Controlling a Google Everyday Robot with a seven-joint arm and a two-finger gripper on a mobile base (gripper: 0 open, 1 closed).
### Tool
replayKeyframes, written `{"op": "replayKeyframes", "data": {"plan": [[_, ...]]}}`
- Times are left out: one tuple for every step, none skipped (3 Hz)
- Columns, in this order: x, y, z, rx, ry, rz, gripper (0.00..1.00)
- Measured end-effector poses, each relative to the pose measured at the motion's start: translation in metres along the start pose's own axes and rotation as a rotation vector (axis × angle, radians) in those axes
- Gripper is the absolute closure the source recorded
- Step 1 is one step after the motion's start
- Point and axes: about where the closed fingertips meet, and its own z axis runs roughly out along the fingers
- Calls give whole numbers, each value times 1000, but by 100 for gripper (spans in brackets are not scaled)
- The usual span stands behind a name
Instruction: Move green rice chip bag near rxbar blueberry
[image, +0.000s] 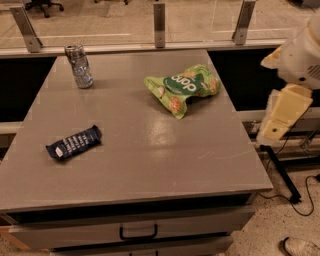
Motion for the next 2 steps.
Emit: {"op": "replayKeyframes", "data": {"plan": [[-34,-35,31,19,-122,-11,0],[-73,-71,59,54,-229,-47,0]]}}
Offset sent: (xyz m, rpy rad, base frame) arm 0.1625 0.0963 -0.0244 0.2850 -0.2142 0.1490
